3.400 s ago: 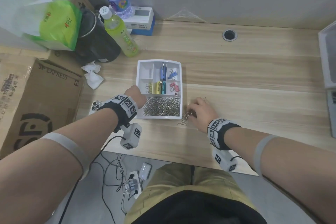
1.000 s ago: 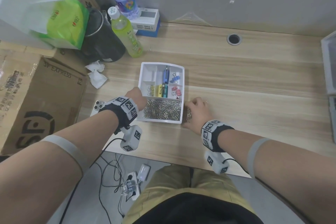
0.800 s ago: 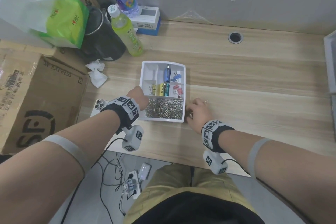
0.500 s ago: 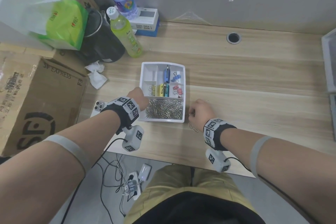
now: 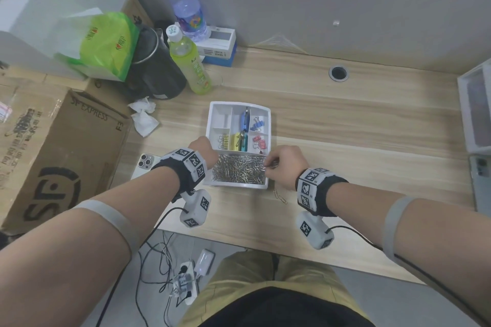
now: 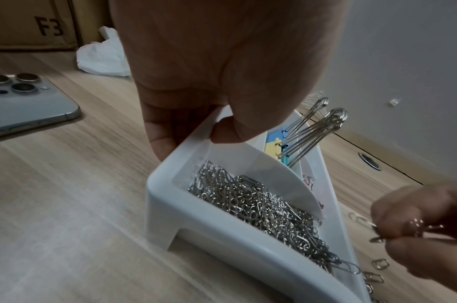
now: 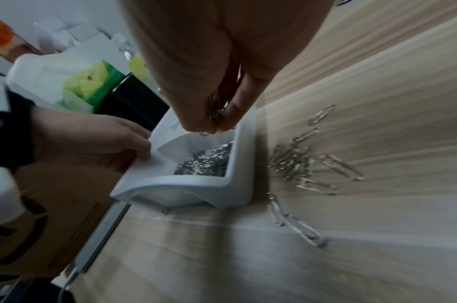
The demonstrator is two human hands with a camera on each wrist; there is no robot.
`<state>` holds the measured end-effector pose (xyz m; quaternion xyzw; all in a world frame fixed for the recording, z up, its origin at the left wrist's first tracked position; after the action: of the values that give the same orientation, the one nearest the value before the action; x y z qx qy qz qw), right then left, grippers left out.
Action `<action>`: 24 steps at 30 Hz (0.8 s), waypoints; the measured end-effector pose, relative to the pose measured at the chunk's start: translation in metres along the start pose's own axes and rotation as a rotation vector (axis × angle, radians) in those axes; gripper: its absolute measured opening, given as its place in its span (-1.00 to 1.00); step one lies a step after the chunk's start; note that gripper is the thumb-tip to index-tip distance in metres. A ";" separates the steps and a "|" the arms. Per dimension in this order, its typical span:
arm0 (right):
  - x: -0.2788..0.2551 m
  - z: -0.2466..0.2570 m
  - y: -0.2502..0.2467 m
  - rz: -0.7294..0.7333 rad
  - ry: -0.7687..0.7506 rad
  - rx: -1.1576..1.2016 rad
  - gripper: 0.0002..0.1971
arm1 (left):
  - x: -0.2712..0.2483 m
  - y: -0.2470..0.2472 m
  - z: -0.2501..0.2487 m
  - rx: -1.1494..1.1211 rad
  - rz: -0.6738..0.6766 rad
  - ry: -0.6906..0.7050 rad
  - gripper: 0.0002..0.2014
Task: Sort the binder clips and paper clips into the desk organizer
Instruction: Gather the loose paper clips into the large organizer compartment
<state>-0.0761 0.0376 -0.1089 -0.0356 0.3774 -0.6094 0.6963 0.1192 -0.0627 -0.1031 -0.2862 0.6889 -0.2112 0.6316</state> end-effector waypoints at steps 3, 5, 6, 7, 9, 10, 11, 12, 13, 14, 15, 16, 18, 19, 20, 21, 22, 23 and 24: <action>0.004 0.025 0.017 0.042 -0.064 -0.005 -0.91 | 0.000 -0.001 0.000 0.001 -0.003 0.004 -0.94; 0.007 0.040 0.031 0.101 -0.135 -0.039 -0.89 | 0.000 0.000 0.001 -0.005 0.003 0.007 -0.94; 0.008 0.045 0.038 0.131 -0.163 -0.067 -0.85 | 0.001 0.000 0.001 -0.007 0.005 0.008 -0.92; 0.009 0.047 0.042 0.155 -0.181 -0.094 -0.82 | 0.001 0.001 0.002 -0.007 0.007 0.009 -0.91; 0.009 0.049 0.044 0.171 -0.203 -0.130 -0.77 | 0.002 0.001 0.003 -0.011 0.010 0.013 -0.88; 0.008 0.050 0.043 0.170 -0.215 -0.137 -0.74 | 0.002 0.001 0.003 -0.013 0.011 0.015 -0.88; 0.006 0.050 0.039 0.162 -0.226 -0.136 -0.71 | 0.002 0.001 0.003 -0.015 0.012 0.017 -0.88; 0.005 0.050 0.035 0.147 -0.234 -0.132 -0.71 | 0.002 0.001 0.002 -0.015 0.013 0.018 -0.89; 0.003 0.048 0.028 0.117 -0.238 -0.133 -0.71 | 0.002 0.001 0.002 -0.015 0.015 0.021 -0.89; 0.001 0.044 0.021 0.081 -0.233 -0.146 -0.72 | 0.003 0.001 0.002 -0.016 0.018 0.022 -0.90; 0.001 0.036 0.013 0.046 -0.216 -0.172 -0.73 | 0.003 0.001 0.002 -0.015 0.021 0.022 -0.92; 0.001 0.026 0.004 0.017 -0.185 -0.207 -0.74 | 0.003 0.001 0.002 -0.014 0.023 0.022 -0.93; 0.002 -0.002 -0.012 0.004 -0.069 -0.290 -0.70 | 0.004 -0.001 0.003 -0.010 0.013 0.023 -0.96; 0.002 -0.019 -0.019 0.016 0.012 -0.332 -0.65 | 0.004 -0.002 0.004 -0.006 0.005 0.022 -0.97; 0.002 -0.036 -0.025 0.036 0.094 -0.373 -0.59 | 0.004 -0.002 0.005 0.000 0.000 0.020 -0.97; 0.001 -0.050 -0.029 0.055 0.153 -0.407 -0.55 | 0.004 -0.003 0.006 0.010 -0.002 0.016 -0.97; 0.001 -0.060 -0.030 0.074 0.180 -0.429 -0.55 | 0.004 -0.003 0.008 0.019 -0.003 0.014 -0.96; 0.000 -0.065 -0.029 0.088 0.174 -0.434 -0.57 | 0.004 -0.004 0.008 0.025 -0.005 0.012 -0.95; -0.001 -0.069 -0.026 0.100 0.153 -0.423 -0.60 | 0.005 -0.004 0.009 0.030 -0.009 0.012 -0.94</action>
<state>-0.1365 0.0601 -0.1443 -0.1159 0.5498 -0.4822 0.6721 0.1279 -0.0677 -0.1051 -0.2783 0.6884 -0.2260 0.6306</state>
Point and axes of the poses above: each hand's wrist, its own x-axis towards the middle knuckle, its own y-axis out of the palm, z = x × y, the point moved 9 cm from there along x, towards the middle knuckle, and after that the axes turned 8 degrees about z, right-handed, at the moved point
